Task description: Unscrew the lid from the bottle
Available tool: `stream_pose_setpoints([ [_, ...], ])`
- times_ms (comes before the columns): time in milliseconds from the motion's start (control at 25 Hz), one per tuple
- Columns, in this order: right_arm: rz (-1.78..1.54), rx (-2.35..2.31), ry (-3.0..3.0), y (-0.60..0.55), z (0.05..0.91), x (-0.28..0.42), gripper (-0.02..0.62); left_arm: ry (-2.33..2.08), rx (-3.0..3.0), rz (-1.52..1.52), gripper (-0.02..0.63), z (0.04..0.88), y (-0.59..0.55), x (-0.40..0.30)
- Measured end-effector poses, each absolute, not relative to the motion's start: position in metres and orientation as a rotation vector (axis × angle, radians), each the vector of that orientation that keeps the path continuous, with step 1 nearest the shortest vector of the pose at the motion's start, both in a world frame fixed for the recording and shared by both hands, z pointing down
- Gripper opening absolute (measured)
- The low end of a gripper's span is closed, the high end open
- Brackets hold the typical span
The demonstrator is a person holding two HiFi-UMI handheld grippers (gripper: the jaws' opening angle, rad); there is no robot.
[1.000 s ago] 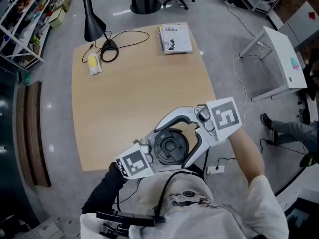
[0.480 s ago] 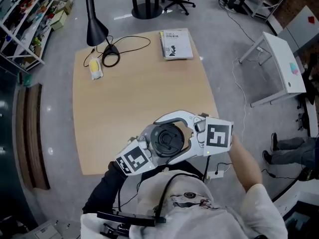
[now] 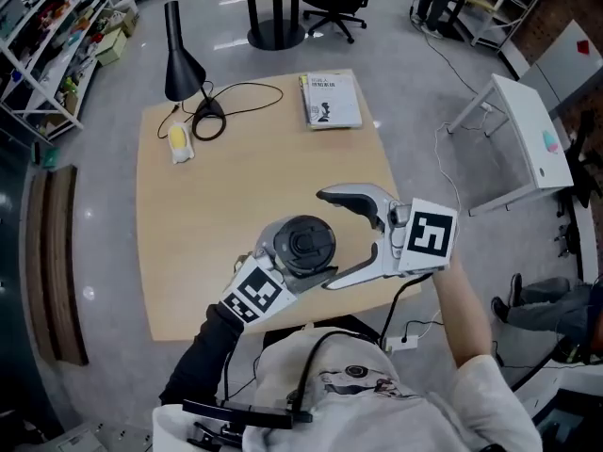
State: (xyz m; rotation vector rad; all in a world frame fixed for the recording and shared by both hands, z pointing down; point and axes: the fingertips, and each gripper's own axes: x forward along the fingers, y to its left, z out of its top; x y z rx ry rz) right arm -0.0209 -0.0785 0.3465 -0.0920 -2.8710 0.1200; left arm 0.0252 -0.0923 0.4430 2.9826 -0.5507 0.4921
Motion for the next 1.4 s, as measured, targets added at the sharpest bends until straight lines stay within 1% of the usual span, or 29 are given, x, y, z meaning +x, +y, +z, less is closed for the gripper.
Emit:
stream_pose_setpoints([
  [80, 0.066, 0.075, -2.816, -0.082, 0.359, -0.029, 0.568, -0.7, 2.969, 0.536, 0.428, 0.443, -0.106, 0.016],
  [160, 0.036, 0.112, -2.828, -0.085, 0.362, -0.045, 0.559, -0.724, 2.968, 0.559, 0.428, 0.442, -0.108, 0.016],
  [200, 0.021, 0.071, -2.847, -0.084, 0.36, -0.053, 0.518, -0.699, 2.973, 0.565, 0.428, 0.442, -0.106, 0.018],
  [280, -0.03, -0.104, -2.854, -0.075, 0.359, -0.06, 0.472, -0.601, 2.995, 0.563, 0.428, 0.445, -0.099, 0.021],
  [400, -0.103, -0.48, -2.78, -0.049, 0.358, -0.051, 0.472, -0.342, 3.074, 0.515, 0.428, 0.438, -0.075, 0.033],
  [520, -0.093, -0.86, -2.682, -0.022, 0.349, -0.04, 0.472, -0.095, 3.093, 0.435, 0.427, 0.426, -0.046, 0.046],
  [600, -0.046, -0.924, -2.643, -0.021, 0.345, -0.041, 0.474, -0.084, 3.071, 0.386, 0.426, 0.42, -0.045, 0.047],
  [640, -0.037, -0.863, -2.633, -0.027, 0.346, -0.042, 0.481, -0.131, 3.053, 0.37, 0.427, 0.419, -0.051, 0.044],
  [720, -0.076, -0.624, -2.637, -0.046, 0.35, -0.043, 0.563, -0.299, 3.008, 0.375, 0.428, 0.424, -0.069, 0.032],
  [880, -0.06, -0.129, -2.757, -0.069, 0.35, -0.048, 0.571, -0.631, 2.927, 0.456, 0.428, 0.437, -0.099, 0.005],
  [960, -0.046, -0.04, -2.794, -0.074, 0.357, -0.061, 0.564, -0.669, 2.93, 0.506, 0.428, 0.441, -0.101, 0.002],
  [1080, -0.051, -0.229, -2.814, -0.061, 0.364, -0.071, 0.489, -0.562, 2.977, 0.547, 0.428, 0.446, -0.086, 0.013],
  [1120, -0.063, -0.328, -2.798, -0.052, 0.365, -0.069, 0.479, -0.502, 2.999, 0.545, 0.428, 0.446, -0.079, 0.017],
  [1280, -0.134, -0.694, -2.695, -0.017, 0.356, -0.053, 0.479, -0.234, 3.075, 0.467, 0.427, 0.431, -0.046, 0.034],
  [1400, -0.13, -0.864, -2.634, 0.0, 0.345, -0.046, 0.479, -0.088, 3.084, 0.383, 0.426, 0.416, -0.027, 0.043],
])
